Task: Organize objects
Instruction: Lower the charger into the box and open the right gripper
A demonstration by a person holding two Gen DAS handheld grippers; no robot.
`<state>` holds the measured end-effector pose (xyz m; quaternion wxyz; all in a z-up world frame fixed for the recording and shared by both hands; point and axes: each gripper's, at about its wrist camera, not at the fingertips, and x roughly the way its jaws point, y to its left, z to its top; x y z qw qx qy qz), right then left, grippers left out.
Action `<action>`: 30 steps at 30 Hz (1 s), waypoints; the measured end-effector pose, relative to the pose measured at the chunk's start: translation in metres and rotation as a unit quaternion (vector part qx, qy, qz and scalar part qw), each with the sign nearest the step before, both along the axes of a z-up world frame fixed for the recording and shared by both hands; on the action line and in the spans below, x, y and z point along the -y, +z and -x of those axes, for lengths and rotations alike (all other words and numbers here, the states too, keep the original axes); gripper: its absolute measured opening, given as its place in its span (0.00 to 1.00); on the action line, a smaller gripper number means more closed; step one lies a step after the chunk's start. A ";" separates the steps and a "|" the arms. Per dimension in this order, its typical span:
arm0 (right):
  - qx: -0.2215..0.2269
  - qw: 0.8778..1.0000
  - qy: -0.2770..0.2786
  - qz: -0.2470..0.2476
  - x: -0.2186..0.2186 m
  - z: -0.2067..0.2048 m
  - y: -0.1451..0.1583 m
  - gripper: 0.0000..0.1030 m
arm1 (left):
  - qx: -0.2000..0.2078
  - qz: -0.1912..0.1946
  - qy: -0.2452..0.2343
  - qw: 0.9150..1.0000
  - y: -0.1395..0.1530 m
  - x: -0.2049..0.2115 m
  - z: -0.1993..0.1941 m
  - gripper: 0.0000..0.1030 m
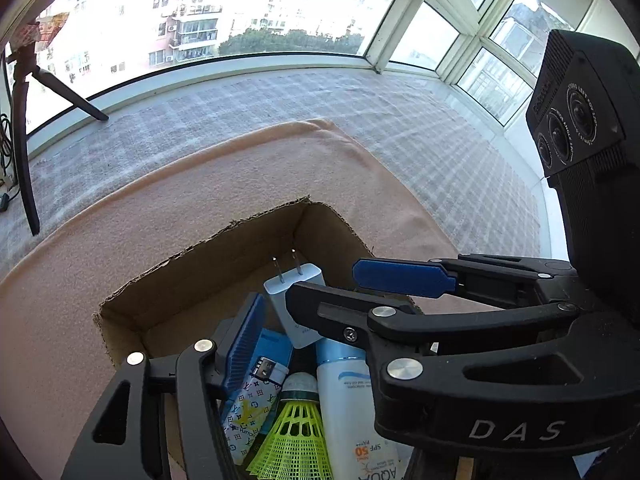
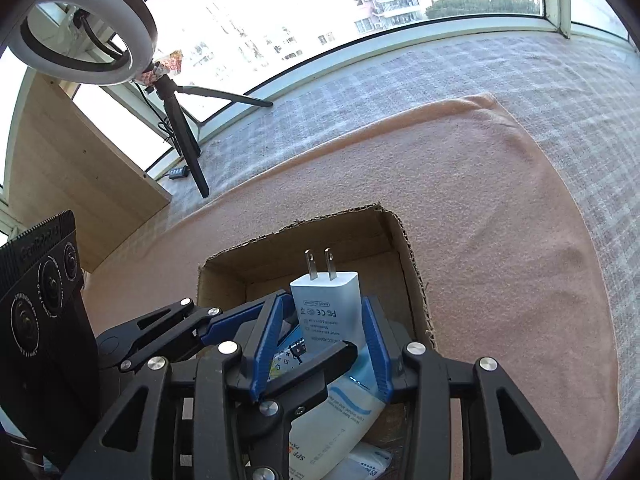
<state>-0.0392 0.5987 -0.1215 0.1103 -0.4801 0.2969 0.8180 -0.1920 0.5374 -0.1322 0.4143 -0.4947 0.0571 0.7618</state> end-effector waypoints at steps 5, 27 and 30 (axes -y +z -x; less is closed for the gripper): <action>-0.001 1.000 -0.008 -0.015 -0.002 -0.002 0.003 0.45 | -0.013 0.007 0.004 1.000 0.006 0.006 -0.001 0.76; -0.023 0.999 -0.012 -0.043 0.062 -0.033 0.039 0.45 | -0.059 0.036 0.043 0.997 0.049 0.125 -0.043 0.76; -0.031 0.998 -0.010 -0.046 0.082 -0.038 0.048 0.45 | -0.072 0.037 0.056 0.995 0.061 0.157 -0.050 0.76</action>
